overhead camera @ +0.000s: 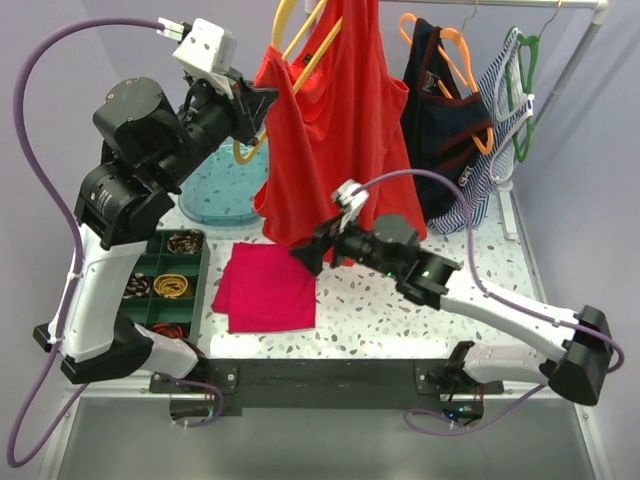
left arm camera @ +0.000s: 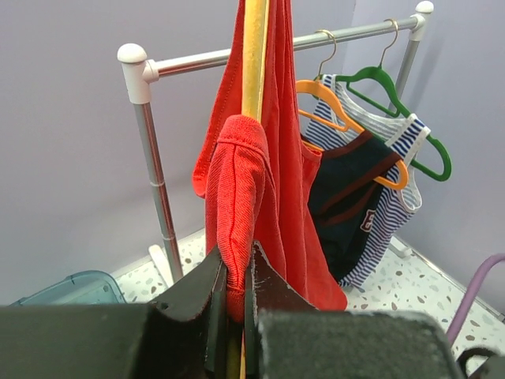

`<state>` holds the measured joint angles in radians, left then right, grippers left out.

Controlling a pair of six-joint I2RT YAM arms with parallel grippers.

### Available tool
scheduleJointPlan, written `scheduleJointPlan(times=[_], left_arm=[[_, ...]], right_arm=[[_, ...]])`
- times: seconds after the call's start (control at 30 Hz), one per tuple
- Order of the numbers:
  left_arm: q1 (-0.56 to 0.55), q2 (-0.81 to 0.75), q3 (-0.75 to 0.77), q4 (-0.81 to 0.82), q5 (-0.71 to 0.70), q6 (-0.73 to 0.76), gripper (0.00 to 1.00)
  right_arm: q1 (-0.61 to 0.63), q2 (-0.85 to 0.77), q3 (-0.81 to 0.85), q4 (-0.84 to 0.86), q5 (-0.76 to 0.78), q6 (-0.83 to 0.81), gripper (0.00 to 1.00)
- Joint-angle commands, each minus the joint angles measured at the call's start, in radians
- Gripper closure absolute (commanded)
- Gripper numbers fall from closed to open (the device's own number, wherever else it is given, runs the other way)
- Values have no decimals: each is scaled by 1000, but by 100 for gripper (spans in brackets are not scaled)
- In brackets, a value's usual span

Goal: Place the tank top on the hanger

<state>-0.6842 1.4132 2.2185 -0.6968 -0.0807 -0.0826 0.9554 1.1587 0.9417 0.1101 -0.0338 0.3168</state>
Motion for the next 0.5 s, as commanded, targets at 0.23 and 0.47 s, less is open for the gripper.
scheduleJointPlan(times=[0.23,0.47], left_arm=[[-1,-43,26,128,7,14,100],[0,-63,6,120,9,9,100]], right_arm=[[92,395,-44,551,-8,99,8],[19,647,46,750,87,238,8]])
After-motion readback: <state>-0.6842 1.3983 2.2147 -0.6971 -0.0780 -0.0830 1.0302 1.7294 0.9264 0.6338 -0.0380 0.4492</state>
